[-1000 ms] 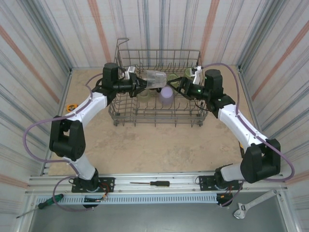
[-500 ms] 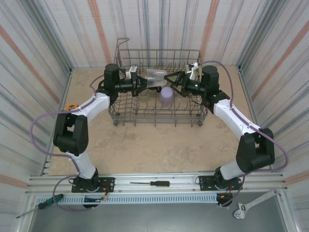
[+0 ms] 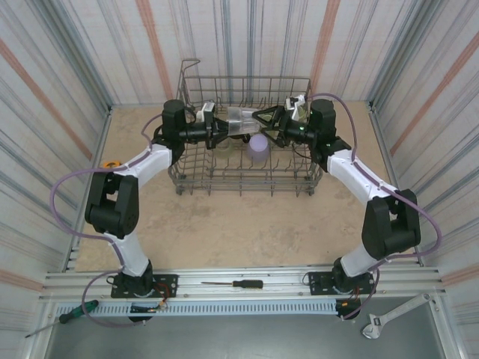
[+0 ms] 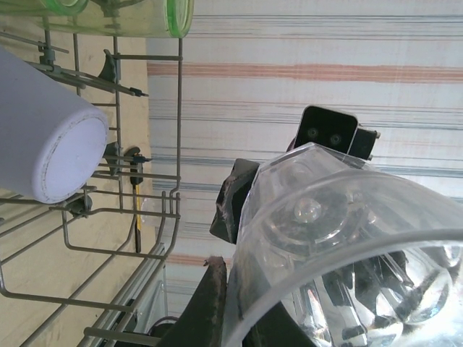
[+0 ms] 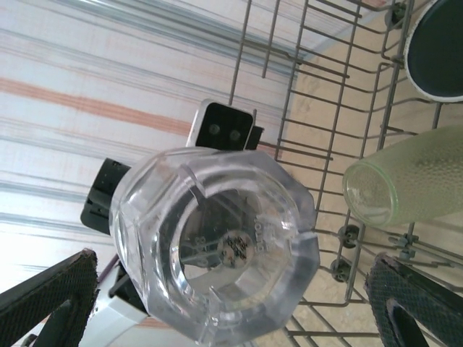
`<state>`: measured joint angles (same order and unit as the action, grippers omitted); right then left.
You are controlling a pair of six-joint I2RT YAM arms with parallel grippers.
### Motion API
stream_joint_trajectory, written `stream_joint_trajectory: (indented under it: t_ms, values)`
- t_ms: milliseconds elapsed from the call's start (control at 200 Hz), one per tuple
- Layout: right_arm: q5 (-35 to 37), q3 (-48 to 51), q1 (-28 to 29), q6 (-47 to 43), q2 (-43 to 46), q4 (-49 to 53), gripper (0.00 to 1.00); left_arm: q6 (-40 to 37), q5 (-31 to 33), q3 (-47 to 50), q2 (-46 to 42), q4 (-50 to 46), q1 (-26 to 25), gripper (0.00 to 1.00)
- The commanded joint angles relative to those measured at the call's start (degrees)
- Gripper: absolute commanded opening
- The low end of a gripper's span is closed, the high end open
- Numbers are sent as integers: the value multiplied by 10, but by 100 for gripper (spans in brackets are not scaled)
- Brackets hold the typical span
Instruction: Load the cups into the dish rack
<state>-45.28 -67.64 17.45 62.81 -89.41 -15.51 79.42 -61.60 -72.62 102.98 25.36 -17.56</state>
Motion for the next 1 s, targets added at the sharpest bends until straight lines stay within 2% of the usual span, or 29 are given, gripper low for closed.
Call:
stream_joint_trajectory:
  t_ms: [0,411,671,847,992]
  values:
    - [-15,-26,6,17,-12,-30,99,7,-24,-2,2,15,5,0]
    - [-21,-29,22,62,-31,-82,98,14,-31,-20,5,19,5,0]
    - [-36,-30,24,79,-33,-122,82,21,-33,-19,1,26,6,0]
    - [-42,-30,30,85,-33,-141,77,22,-35,-21,2,27,5,0]
    - [-45,-28,33,87,-32,-161,65,23,-37,-24,4,28,3,0]
